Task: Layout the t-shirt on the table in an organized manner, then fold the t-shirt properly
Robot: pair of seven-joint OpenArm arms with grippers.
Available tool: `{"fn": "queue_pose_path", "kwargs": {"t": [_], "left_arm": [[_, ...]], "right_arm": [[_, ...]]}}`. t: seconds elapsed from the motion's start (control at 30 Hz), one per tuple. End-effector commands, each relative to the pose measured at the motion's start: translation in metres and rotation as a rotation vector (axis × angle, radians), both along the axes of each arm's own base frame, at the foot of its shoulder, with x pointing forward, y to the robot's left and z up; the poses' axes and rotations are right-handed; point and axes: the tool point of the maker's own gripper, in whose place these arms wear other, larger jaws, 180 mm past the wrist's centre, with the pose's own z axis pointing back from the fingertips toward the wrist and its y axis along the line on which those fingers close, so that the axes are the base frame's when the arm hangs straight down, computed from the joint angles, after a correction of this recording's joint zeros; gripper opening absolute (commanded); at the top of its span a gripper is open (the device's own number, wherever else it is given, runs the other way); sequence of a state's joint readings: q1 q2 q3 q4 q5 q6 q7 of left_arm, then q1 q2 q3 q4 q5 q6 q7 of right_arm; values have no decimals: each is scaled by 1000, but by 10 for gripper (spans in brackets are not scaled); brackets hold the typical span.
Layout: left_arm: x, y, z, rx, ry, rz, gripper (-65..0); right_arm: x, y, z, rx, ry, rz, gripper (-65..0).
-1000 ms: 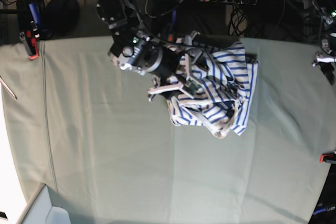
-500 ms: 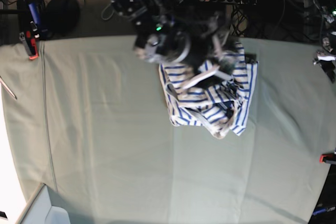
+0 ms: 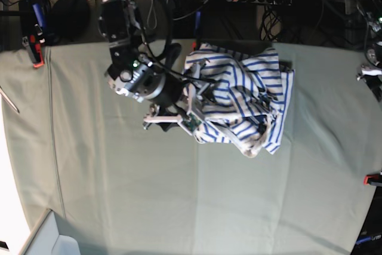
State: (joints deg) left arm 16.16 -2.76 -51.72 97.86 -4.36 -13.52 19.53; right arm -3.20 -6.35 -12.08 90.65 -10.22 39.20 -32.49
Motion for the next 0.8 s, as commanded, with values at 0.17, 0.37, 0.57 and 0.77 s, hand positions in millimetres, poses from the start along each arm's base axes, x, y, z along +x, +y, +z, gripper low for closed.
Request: {"fn": "queue_pose_path", "kwargs": {"t": [0.17, 0.37, 0.57, 0.77], "left_arm": [[3, 5, 15, 35, -36, -4, -165], [3, 5, 15, 36, -34, -4, -165], [3, 5, 15, 38, -34, -5, -165], [3, 5, 15, 37, -35, -4, -165]], "right_arm": [[-2, 18, 8, 59, -6, 23, -258], [-21, 64, 30, 96, -54, 154, -258], [-68, 124, 46, 130, -78, 363, -258], [-109, 153, 50, 148, -74, 492, -258]]}}
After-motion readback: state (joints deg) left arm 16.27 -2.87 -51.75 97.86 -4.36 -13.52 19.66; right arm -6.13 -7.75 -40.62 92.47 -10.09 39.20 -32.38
